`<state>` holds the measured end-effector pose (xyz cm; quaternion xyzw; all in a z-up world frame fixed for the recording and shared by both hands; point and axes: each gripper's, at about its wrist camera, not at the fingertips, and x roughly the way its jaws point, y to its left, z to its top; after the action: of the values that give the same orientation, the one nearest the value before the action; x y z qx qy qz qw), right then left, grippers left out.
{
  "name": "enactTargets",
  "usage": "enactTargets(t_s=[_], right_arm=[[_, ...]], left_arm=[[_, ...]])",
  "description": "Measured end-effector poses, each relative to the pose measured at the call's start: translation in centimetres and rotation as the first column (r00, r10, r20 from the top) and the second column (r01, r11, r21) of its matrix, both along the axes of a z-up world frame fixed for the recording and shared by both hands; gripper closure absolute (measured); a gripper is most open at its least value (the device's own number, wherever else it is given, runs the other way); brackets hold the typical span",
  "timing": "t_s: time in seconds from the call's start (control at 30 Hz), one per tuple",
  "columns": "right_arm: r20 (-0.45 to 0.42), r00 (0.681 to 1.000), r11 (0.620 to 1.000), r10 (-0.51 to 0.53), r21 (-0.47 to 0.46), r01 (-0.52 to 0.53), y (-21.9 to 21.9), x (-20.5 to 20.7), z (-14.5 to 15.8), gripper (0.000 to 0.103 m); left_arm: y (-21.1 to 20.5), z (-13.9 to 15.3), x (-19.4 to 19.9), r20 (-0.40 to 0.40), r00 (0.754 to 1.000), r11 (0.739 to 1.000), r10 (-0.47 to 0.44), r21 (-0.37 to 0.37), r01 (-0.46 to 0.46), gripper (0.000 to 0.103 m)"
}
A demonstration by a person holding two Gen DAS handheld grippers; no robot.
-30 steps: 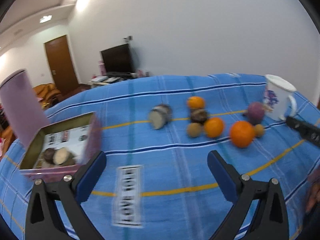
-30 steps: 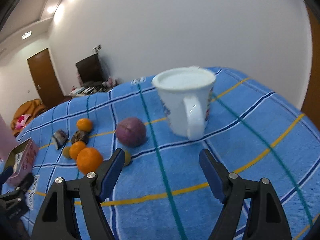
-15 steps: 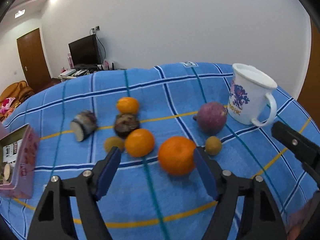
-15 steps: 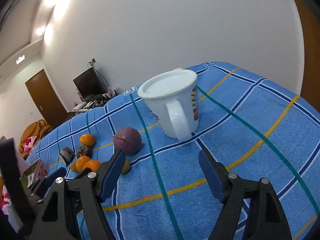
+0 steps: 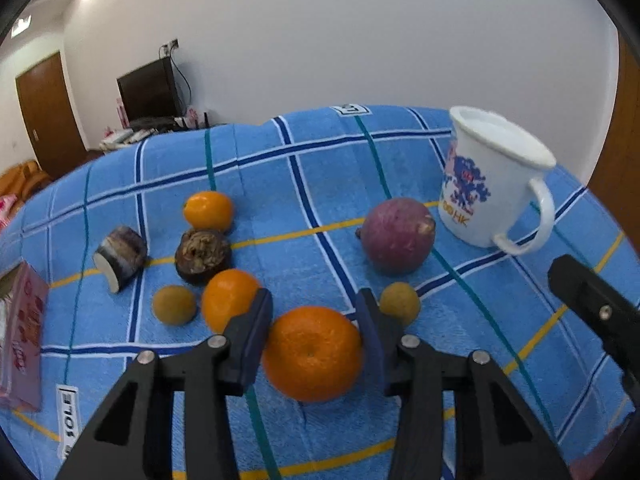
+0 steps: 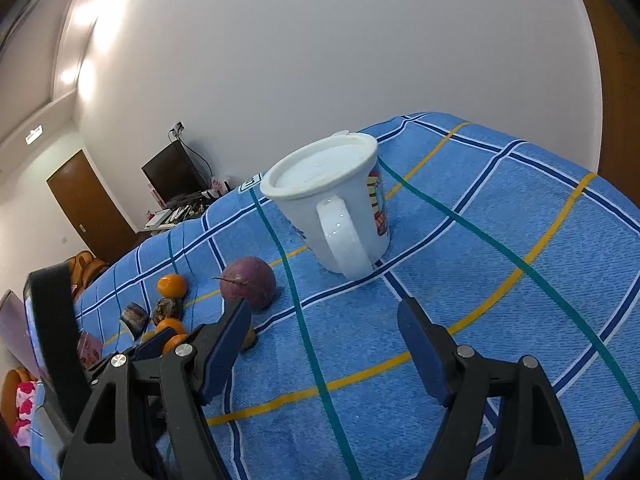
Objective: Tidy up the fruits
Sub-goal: 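Grasp the large orange with the left tool while the right tool grasps a small yellow fruit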
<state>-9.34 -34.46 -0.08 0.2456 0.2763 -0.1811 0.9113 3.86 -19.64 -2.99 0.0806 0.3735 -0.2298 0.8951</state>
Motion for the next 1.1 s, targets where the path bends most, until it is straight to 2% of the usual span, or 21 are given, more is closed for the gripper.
enactTargets(t_s=[0.13,0.2,0.23,0.33,0.43,0.5,0.6,0.7,0.73,0.77,0.83,0.97,1.0,1.03,1.1], right_arm=[[-0.023,1.000,1.000,0.014,-0.006,-0.014,0.2,0.5,-0.4,0.026],[-0.032,0.999,0.999,0.039,-0.015,-0.039,0.5,0.8,-0.5,0.026],[-0.037,0.998,0.998,0.056,-0.025,-0.057,0.9,1.0,-0.5,0.026],[-0.061,0.992,0.992,0.109,-0.059,-0.113,2.3,1.7,-0.7,0.026],[-0.102,0.983,0.984,0.155,-0.068,-0.162,3.5,2.5,-1.2,0.026],[-0.099,0.983,0.985,0.156,-0.064,-0.163,3.8,2.6,-1.3,0.026],[-0.088,0.986,0.988,0.141,-0.056,-0.146,3.7,2.5,-1.4,0.026],[-0.077,0.988,0.990,0.130,-0.047,-0.134,3.6,2.3,-1.4,0.026],[-0.072,0.989,0.990,0.129,-0.045,-0.133,3.6,2.2,-1.4,0.026],[-0.068,0.989,0.990,0.129,-0.042,-0.132,3.5,2.1,-1.4,0.026],[-0.067,0.989,0.990,0.133,-0.035,-0.135,3.3,2.0,-1.5,0.026],[-0.071,0.986,0.988,0.149,-0.018,-0.151,3.2,2.1,-1.5,0.026],[-0.074,0.985,0.988,0.155,-0.014,-0.156,3.3,2.2,-1.6,0.026],[-0.074,0.984,0.986,0.163,-0.006,-0.164,3.4,2.2,-1.6,0.026],[-0.072,0.982,0.985,0.172,0.007,-0.172,3.4,2.3,-1.6,0.026]], left_arm=[[2.3,0.5,-0.9,0.010,1.000,0.998,0.017,-0.068,-0.016,0.060],[3.6,1.0,-1.7,0.052,0.998,0.997,0.030,-0.079,-0.026,0.073],[4.4,1.5,-2.1,0.081,0.996,0.996,0.038,-0.080,-0.032,0.084],[6.6,2.5,-2.5,0.113,0.993,0.995,0.046,-0.090,-0.036,0.085],[9.5,3.1,-2.6,0.100,0.995,0.991,0.012,-0.131,0.002,0.084],[11.4,3.1,-2.1,0.094,0.995,0.990,0.025,-0.139,-0.012,0.083],[12.9,2.5,-1.1,0.043,0.997,0.985,0.060,-0.163,-0.052,0.073],[12.5,2.2,-0.4,0.000,0.998,0.981,0.060,-0.184,-0.059,0.053],[11.9,2.2,-0.5,0.004,0.999,0.985,0.050,-0.165,-0.048,0.041],[11.2,2.3,-0.7,0.019,0.998,0.990,0.053,-0.133,-0.050,0.033],[10.8,2.4,-1.3,0.034,0.998,0.990,0.055,-0.130,-0.050,0.029],[11.3,1.1,-2.1,-0.015,0.998,0.995,0.053,-0.086,-0.055,0.028],[11.9,0.6,-2.3,-0.032,0.998,0.993,0.058,-0.101,-0.061,0.027],[12.4,0.6,-2.5,-0.039,0.997,0.988,0.066,-0.134,-0.071,0.021],[13.0,0.4,-2.6,-0.075,0.995,0.985,0.071,-0.150,-0.081,0.019]])
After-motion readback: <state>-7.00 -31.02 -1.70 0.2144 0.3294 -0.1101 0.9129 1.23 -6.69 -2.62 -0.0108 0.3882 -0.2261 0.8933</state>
